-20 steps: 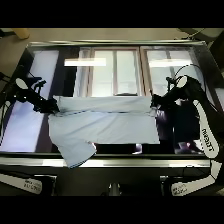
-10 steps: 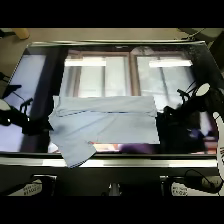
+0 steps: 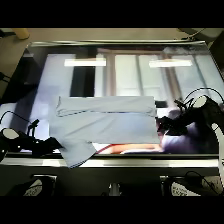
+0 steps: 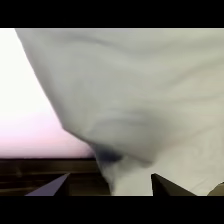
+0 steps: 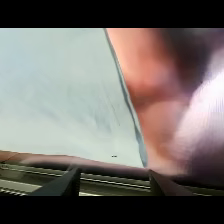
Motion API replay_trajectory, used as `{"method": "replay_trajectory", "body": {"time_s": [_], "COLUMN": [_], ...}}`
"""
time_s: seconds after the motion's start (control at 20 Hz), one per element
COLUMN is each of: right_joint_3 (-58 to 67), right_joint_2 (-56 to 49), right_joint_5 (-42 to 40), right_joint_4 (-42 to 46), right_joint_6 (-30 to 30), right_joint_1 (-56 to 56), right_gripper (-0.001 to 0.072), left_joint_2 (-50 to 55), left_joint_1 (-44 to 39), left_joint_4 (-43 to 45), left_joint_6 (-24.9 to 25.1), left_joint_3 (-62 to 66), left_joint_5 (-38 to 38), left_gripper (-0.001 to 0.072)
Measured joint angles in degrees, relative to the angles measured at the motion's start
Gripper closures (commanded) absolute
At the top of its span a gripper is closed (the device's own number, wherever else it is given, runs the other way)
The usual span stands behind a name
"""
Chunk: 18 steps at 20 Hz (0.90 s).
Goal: Fold the shirts.
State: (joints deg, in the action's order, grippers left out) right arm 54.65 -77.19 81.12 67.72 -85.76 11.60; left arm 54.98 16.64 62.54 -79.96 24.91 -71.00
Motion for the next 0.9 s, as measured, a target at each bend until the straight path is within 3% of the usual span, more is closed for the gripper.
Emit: {"method": "replay_trajectory", "body": {"time_s": [0.05,0.15,0.2,0.25,0.3,0.4,0.45,0.55,0.6,0.7,0.8,0.9], "right_joint_3": [-0.15,-0.92,-1.79,-2.89,-4.28,-7.02,-8.31,-10.38,-11.39,-13.07,-14.08,-14.49], "right_joint_2": [0.02,0.09,0.13,0.13,0.13,0.13,0.13,0.13,0.13,0.13,-0.17,-0.37], "right_joint_5": [-0.09,-0.13,-0.22,-0.52,-1.09,-2.93,-4.35,-6.69,-7.63,-9.07,-12.15,-14.27], "right_joint_4": [0.02,-0.02,-0.04,-0.02,-0.2,-1.25,-2.01,-3.54,-4.44,-6.16,-7.41,-8.48], "right_joint_6": [0.11,0.13,0.17,0.31,0.59,1.44,1.86,2.29,2.4,2.51,2.75,3.02], "right_joint_1": [0.0,0.0,0.0,0.0,0.0,0.0,0.0,0.0,0.0,0.0,-0.04,-0.04], "right_gripper": [0.018,0.0137,0.0135,0.01,0.0084,0.009,0.0101,0.0126,0.0166,0.0356,0.0689,0.0696], "left_joint_2": [0.17,0.98,1.62,2.08,2.71,3.48,3.74,3.91,3.89,3.54,2.84,1.88], "left_joint_1": [-0.87,-2.82,-3.74,-4.44,-4.98,-5.64,-5.86,-6.14,-6.19,-6.29,-6.32,-6.36], "left_joint_4": [-0.57,-1.62,-1.99,-2.16,-2.54,-2.51,-2.29,-2.27,-2.27,-2.27,-2.03,-2.1], "left_joint_6": [0.0,-0.57,-0.76,-1.05,-1.11,-1.38,-1.44,-1.46,-1.44,-1.36,-0.87,-0.48], "left_joint_3": [-0.52,-1.09,-1.33,-1.44,-1.55,-1.75,-1.81,-1.84,-1.84,-1.77,-1.75,-1.53], "left_joint_5": [0.68,2.05,2.54,2.8,3.19,3.87,4.24,4.39,4.42,4.55,5.07,5.51], "left_gripper": [0.0116,0.0251,0.0258,0.0341,0.0362,0.0606,0.067,0.067,0.067,0.067,0.0671,0.0672]}}
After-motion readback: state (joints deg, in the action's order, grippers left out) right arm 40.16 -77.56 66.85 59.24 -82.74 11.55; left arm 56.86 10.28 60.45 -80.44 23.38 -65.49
